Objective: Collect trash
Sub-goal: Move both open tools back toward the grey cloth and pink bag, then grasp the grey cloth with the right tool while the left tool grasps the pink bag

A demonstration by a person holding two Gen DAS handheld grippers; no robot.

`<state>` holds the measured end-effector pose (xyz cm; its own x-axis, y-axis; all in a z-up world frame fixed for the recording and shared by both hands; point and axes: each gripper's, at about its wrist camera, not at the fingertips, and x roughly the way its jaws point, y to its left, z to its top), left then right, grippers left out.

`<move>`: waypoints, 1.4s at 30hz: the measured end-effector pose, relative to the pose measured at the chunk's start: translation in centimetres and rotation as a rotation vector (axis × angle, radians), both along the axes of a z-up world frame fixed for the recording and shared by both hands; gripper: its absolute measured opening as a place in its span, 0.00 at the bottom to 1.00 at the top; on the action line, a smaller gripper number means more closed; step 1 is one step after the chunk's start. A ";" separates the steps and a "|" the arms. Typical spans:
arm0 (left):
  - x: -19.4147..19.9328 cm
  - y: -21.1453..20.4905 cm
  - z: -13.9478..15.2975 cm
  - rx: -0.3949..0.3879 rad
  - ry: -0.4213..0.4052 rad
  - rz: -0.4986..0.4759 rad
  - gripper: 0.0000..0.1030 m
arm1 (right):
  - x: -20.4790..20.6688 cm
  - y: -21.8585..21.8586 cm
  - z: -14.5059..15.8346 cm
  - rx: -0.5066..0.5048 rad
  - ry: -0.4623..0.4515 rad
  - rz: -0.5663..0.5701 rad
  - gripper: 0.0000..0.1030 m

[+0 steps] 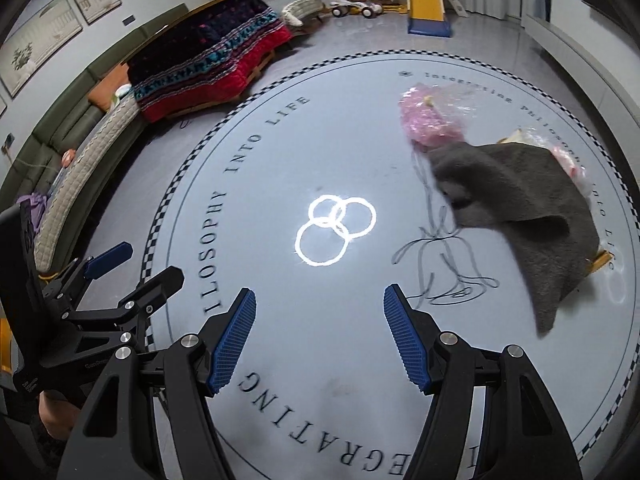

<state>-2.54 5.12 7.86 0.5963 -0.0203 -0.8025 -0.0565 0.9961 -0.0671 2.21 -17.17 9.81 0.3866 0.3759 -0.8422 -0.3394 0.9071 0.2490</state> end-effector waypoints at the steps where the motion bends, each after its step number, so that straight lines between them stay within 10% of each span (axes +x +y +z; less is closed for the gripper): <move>1: 0.7 -0.6 0.0 0.001 0.004 -0.011 0.94 | 0.6 -1.0 0.0 0.000 0.001 -0.020 0.66; 22: 14.5 -7.5 -1.2 -0.031 0.039 -0.149 0.94 | 11.2 -6.5 -4.0 -0.173 0.007 -0.096 0.65; 31: 20.6 -9.8 -2.2 -0.043 0.059 -0.178 0.94 | 12.4 -5.9 -6.7 -0.220 0.034 -0.016 0.18; 42: 27.0 -12.2 -3.2 -0.119 0.096 -0.180 0.94 | 12.5 -7.2 -6.9 -0.126 0.051 -0.007 0.12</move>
